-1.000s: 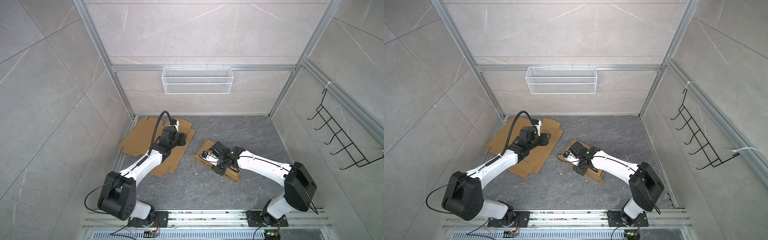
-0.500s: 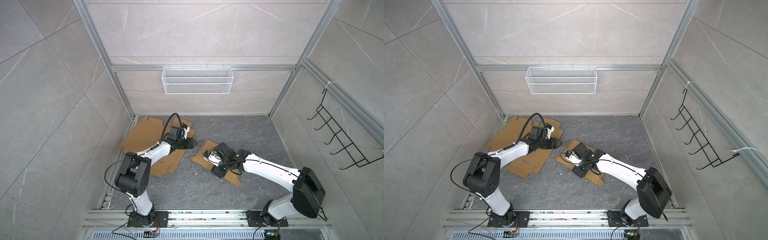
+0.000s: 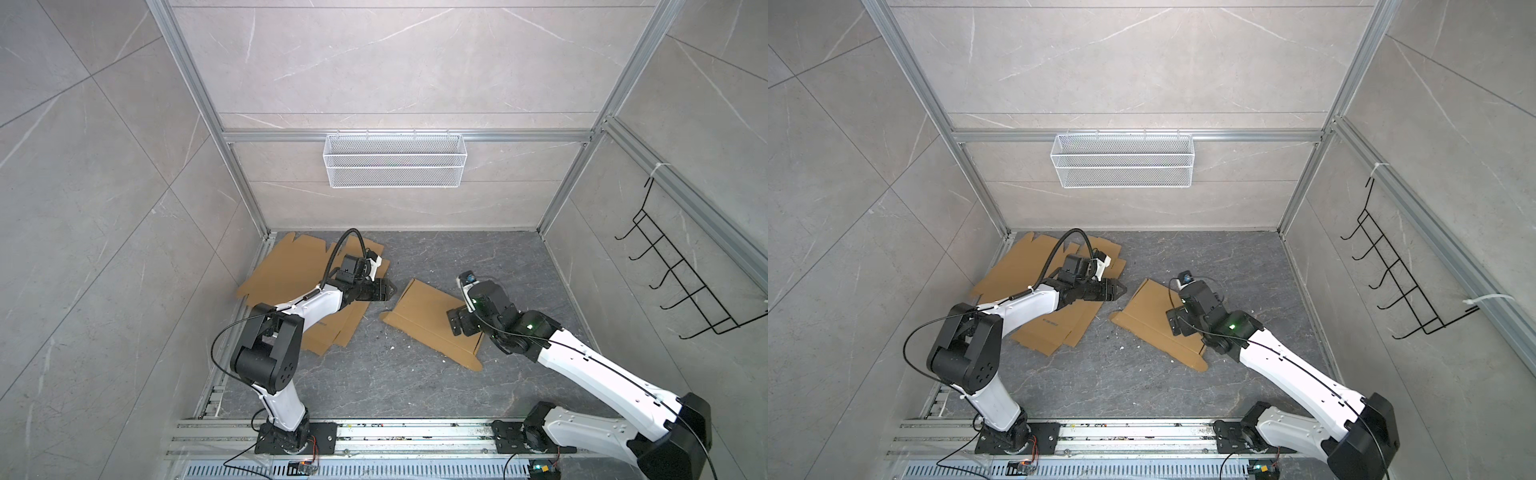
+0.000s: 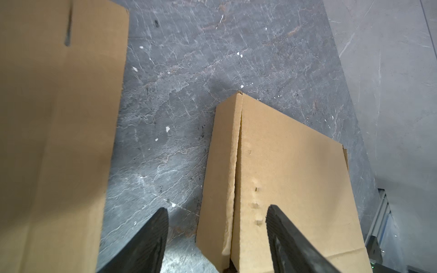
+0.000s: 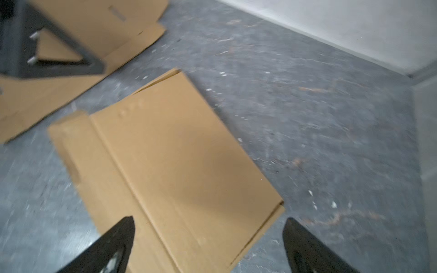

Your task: Fold the paper box

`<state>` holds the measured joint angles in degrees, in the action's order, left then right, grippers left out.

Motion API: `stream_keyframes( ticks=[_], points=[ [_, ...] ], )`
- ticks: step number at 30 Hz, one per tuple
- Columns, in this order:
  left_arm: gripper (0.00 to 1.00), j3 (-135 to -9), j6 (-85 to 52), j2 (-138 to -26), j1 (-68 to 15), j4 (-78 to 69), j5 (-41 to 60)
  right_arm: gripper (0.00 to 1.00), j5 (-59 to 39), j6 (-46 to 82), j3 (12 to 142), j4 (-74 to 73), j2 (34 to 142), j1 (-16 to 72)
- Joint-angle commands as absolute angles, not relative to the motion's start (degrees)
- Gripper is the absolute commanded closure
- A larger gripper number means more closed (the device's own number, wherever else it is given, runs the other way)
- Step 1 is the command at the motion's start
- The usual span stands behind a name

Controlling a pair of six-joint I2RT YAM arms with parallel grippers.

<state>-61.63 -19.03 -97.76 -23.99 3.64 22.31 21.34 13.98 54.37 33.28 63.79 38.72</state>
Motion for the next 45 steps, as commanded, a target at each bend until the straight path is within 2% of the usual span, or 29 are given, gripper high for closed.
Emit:
stream_keyframes(
  ticks=[1, 6, 10, 15, 16, 20, 22, 24, 29, 36, 40, 45],
  points=[
    [0.31, -61.3, -17.16, -94.38, -24.0, 1.25, 19.3, 0.0, 26.78, 26.32, 52.63, 39.21, 63.68, 36.04],
    [0.31, -63.03, -19.45, -95.7, -24.09, 3.2, 22.91, 0.05, 7.67, 32.19, 46.21, 37.02, 58.3, 27.1],
    [0.33, -62.89, -18.59, -95.63, -24.45, 5.89, 21.71, 0.09, -4.34, 35.89, 41.53, 34.77, 56.11, 21.71],
    [0.3, -63.14, -14.35, -91.75, -26.87, 11.79, 9.28, 0.11, -13.6, 39.41, 34.94, 29.25, 53.88, 15.29],
    [0.27, -62.74, -14.19, -90.59, -27.06, 11.84, 6.33, 0.11, -14.6, 39.79, 34.22, 28.66, 54.08, 14.16],
    [0.01, -60.56, -17.57, -86.48, -26.72, 11.78, -7.0, 0.11, -19.13, 40.84, 31.15, 25.87, 54.34, 9.99],
    [0.0, -59.27, -20.71, -84.91, -25.79, 11.73, -9.42, 0.12, -21.41, 40.98, 29.96, 25.08, 53.69, 7.58],
    [0.01, -57.77, -21.4, -84.2, -23.52, 9.85, -2.65, 0.12, -23.47, 40.24, 29.03, 25.23, 53.1, 4.93],
    [0.18, -59.89, -19.17, -86.53, -23.06, 10.43, 10.7, 0.13, -30.36, 38.03, 27.15, 23.95, 54.16, -0.94],
    [0.19, -65.72, -15.31, -96.7, -25.64, 9.49, 25.44, 0.19, -36.73, 36.37, 25.83, 16.53, 60.35, -1.67],
    [0.2, -69.23, -13.99, -101.9, -27.9, 9.66, 28.18, 0.21, -36.56, 34.92, 25.93, 16.06, 61.93, -1.67],
    [0.29, -70.23, -13.55, -106.09, -28.46, 10.07, 29.41, 0.26, -36.74, 34.16, 25.53, 14.45, 63.69, -1.65]
  ],
)
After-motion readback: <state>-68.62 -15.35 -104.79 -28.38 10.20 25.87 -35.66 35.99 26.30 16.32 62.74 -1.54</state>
